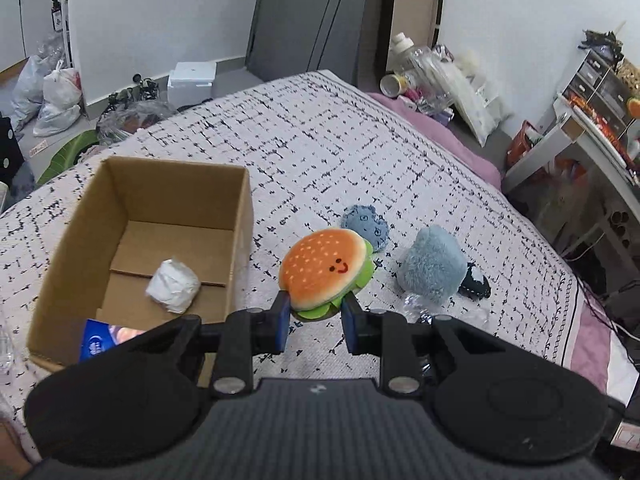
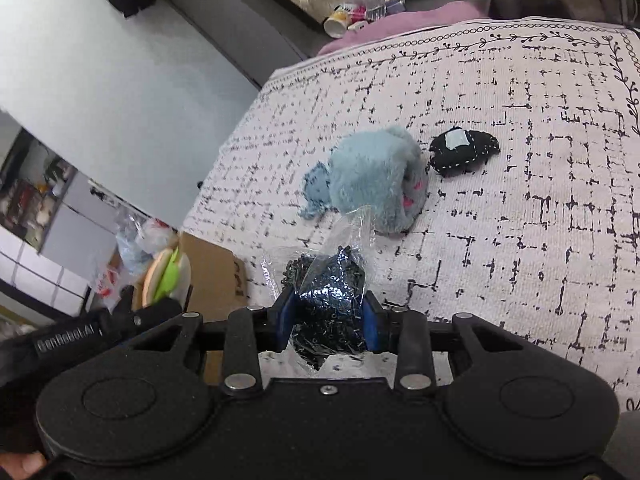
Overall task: Organize soft objects
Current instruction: 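Carry the burger plush and bead bag into the box and open both tools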
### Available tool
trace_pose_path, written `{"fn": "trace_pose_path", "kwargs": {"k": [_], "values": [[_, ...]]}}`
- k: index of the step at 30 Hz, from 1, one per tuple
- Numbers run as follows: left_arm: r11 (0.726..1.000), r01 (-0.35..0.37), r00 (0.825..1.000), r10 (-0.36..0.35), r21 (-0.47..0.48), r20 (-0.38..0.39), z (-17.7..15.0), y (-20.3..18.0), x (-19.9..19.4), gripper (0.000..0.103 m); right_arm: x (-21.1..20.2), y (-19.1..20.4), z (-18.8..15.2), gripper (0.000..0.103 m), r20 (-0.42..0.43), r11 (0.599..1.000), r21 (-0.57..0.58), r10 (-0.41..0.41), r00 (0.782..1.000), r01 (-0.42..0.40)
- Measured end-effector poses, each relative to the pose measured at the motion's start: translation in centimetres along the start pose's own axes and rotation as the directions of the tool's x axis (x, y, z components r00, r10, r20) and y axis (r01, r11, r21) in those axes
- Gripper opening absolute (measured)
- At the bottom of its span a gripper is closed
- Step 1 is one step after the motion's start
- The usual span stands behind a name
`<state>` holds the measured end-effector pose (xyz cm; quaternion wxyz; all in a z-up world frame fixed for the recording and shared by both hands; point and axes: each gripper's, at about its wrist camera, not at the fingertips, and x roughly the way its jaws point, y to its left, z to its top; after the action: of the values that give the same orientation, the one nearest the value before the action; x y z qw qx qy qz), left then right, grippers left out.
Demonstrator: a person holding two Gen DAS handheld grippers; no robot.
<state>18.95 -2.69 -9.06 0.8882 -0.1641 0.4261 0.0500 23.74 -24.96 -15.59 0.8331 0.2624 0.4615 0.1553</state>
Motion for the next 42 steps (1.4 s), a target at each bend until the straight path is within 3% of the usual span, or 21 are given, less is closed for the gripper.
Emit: {"fn": "trace_pose_path", "kwargs": {"k": [19,42], "values": [[0.997,0.026,0.996,-0.02,-0.069,0.086,0.3,3.5,-5.3,0.026,-4.5,5.6,-0.9,0.034,0.09,0.995,-0.095,0.029,0.996,-0.02],[0.981,0.06,0.994,-0.041,-0.186,0.105,0.7,10.0,-5.7,0.026,-2.6,12.0,-1.7,0.034,0.117,0.982,-0.184,0.058,0.991,-0.036]]}}
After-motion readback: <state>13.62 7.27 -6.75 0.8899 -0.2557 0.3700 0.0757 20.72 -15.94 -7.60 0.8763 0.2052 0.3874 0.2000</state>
